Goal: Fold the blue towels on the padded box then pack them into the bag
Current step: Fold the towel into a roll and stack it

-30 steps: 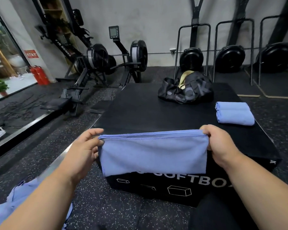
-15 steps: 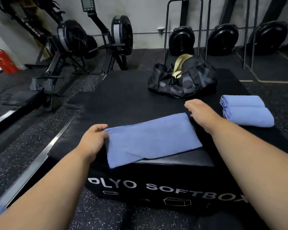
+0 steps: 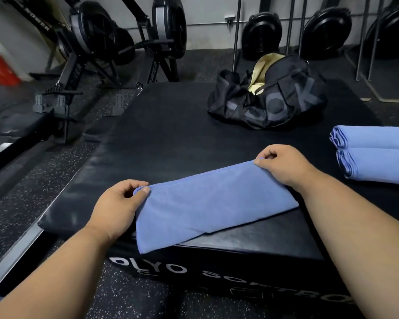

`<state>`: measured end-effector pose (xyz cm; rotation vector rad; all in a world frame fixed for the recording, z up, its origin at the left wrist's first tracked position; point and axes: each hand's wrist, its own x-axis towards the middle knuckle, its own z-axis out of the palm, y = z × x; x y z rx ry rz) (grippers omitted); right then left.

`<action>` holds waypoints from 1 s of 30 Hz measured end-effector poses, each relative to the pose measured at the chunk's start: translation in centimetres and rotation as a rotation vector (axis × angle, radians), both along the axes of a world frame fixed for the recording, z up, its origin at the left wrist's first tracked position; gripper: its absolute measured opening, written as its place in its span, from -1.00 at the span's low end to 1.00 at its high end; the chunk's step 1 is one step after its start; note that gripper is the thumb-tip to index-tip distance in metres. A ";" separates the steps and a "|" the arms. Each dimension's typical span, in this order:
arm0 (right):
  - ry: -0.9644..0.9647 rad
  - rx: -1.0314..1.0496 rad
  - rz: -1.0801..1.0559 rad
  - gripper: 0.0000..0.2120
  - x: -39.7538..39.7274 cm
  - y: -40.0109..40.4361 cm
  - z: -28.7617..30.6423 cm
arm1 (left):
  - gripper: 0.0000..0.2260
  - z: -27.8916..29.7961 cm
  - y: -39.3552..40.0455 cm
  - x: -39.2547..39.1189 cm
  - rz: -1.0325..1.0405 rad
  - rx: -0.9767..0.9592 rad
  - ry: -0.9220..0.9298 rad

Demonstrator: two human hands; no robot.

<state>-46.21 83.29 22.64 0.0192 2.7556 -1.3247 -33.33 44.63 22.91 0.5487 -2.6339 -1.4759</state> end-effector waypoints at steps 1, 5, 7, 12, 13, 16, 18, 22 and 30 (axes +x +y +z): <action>-0.003 -0.022 -0.003 -0.91 -0.1 0.1 0.0 | -0.94 -0.1 0.0 0.0 0.009 -0.006 0.003; 0.025 -0.038 -0.010 -0.90 -0.4 0.6 -0.6 | -0.94 -0.2 0.2 0.1 0.011 -0.039 0.013; 0.046 -0.026 -0.018 -0.91 -0.5 0.7 -0.7 | -0.93 -0.2 0.3 0.1 0.014 -0.047 0.013; 0.072 0.026 -0.043 -0.94 -0.9 0.7 -1.0 | -0.92 -0.6 0.4 -0.3 0.050 -0.076 0.013; 0.075 0.019 -0.050 -0.93 -0.9 0.6 -1.0 | -0.91 -0.5 0.4 -0.3 0.055 -0.070 0.016; 0.061 -0.094 -0.080 -0.80 -0.8 1.0 -0.6 | -0.80 0.2 0.8 0.2 0.050 0.084 0.021; 0.050 -0.196 -0.093 -0.71 -0.2 1.3 0.0 | -0.70 0.9 1.2 1.0 0.024 0.150 0.016; 0.067 -0.300 -0.022 -0.72 2.4 2.0 0.3 | -0.53 1.6 3.1 5.1 0.017 0.023 0.017; 0.185 0.003 0.115 -0.73 6.5 2.5 -1.3 | -0.76 0.0 7.1 10.6 0.179 -0.005 0.051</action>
